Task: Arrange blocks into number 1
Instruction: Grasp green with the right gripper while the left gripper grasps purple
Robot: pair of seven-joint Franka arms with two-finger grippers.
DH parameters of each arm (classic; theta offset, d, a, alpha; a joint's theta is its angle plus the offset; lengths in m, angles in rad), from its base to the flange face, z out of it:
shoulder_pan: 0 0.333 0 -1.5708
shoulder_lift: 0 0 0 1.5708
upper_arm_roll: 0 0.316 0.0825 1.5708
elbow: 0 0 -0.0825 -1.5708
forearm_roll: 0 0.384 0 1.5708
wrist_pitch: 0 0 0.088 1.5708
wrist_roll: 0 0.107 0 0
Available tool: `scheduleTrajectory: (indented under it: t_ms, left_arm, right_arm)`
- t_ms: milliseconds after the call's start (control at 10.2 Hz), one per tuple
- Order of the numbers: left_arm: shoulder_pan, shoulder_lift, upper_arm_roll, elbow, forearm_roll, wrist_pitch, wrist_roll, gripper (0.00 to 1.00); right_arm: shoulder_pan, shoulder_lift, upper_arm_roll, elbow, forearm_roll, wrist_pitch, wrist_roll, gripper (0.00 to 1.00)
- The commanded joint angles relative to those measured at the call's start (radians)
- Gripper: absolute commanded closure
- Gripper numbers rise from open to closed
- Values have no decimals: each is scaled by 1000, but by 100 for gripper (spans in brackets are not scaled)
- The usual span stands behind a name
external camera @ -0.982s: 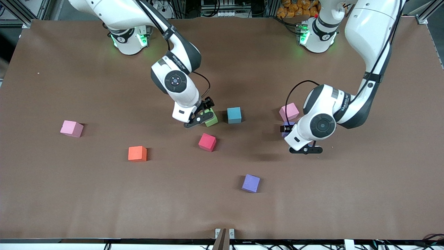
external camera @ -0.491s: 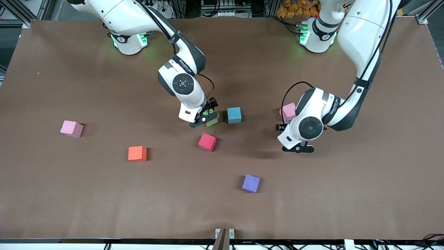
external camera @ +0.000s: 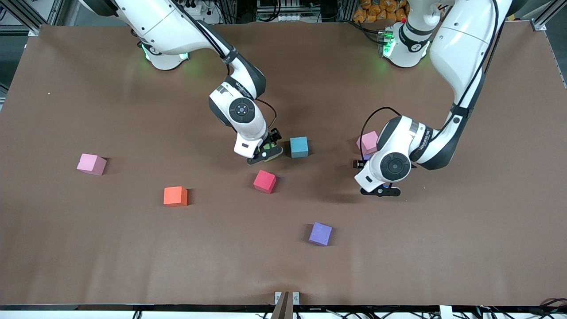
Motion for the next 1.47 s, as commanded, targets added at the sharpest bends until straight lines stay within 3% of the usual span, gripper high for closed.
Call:
scheduleTrajectory:
  t_ms: [0,98,196,393,491,589,687,982,1374]
  left_arm:
    - [-5,5,-1,6,28,10,-24,0]
    - [-8,10,-1,3,28,13,-24,0]
    - [-8,21,-1,4,28,13,-24,0]
    - [-12,31,-1,4,28,13,-24,0]
    - [-10,34,-1,6,28,14,-24,0]
    - [-8,35,0,6,28,14,-22,69]
    - [-4,35,0,4,27,14,-24,100]
    - [10,19,0,7,27,11,-22,100]
    - [7,-62,-4,13,10,-4,-24,100]
  right_arm:
    - [23,22,-7,22,-31,22,40,4]
    - [23,22,-7,22,-31,23,40,27]
    - [23,19,-7,24,-31,23,40,58]
    - [20,10,-6,22,-28,8,81,97]
    - [23,-4,-1,24,-28,-21,148,100]
    - [36,-27,2,24,-28,-67,215,100]
    - [43,-56,7,22,-25,-137,274,100]
    - [111,-102,28,18,-10,-217,417,100]
    - [119,-113,164,-36,-10,-210,590,100]
